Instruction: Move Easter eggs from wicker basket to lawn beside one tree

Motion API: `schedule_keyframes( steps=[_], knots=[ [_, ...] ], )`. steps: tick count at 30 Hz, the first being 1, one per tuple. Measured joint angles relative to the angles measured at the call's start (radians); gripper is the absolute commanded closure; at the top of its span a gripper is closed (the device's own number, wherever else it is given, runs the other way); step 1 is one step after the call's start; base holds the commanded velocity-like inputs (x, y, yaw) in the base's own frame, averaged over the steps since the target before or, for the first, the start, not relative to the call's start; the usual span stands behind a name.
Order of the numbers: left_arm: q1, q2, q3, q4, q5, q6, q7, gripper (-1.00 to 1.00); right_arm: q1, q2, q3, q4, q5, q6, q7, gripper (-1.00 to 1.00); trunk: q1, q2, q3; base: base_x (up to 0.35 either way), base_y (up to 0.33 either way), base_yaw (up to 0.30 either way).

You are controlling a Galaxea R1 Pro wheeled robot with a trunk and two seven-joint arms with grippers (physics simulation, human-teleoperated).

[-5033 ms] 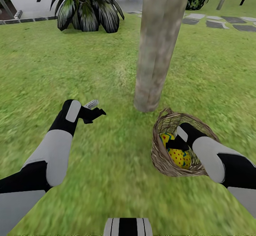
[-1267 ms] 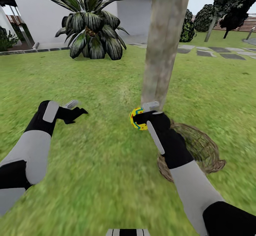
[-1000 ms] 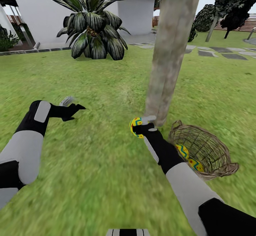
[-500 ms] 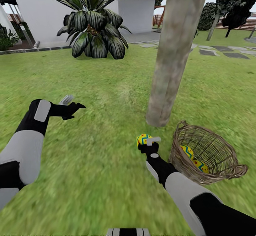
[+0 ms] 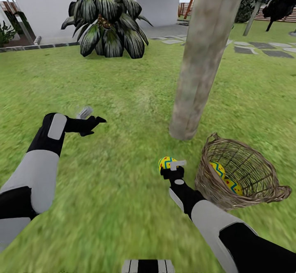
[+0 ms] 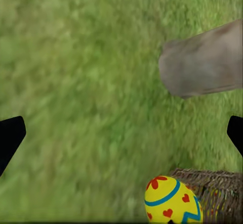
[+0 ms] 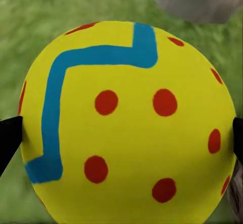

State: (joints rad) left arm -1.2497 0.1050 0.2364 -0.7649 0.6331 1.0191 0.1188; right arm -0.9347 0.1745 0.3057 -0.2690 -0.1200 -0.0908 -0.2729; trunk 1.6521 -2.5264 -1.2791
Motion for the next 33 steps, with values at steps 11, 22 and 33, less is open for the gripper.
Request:
schedule_keyframes(
  steps=[11,22,33],
  knots=[
    [0.0,-0.004,0.0,0.011,0.0,-0.002,0.0,-1.0,0.0,0.0,0.001,0.004,0.0,0.001,0.0,1.0,0.005,-0.003,-0.043,0.0,0.0,0.0],
    [0.0,-0.028,0.0,0.045,-0.001,-0.007,0.0,-1.0,0.0,0.0,-0.002,0.004,0.0,0.001,0.001,1.0,0.01,-0.005,-0.085,0.0,0.0,0.0],
    [0.0,-0.037,0.0,0.052,-0.002,-0.008,0.0,-1.0,0.0,0.0,-0.004,0.002,0.0,0.001,0.001,1.0,0.015,-0.008,-0.128,0.0,0.0,0.0]
  ],
)
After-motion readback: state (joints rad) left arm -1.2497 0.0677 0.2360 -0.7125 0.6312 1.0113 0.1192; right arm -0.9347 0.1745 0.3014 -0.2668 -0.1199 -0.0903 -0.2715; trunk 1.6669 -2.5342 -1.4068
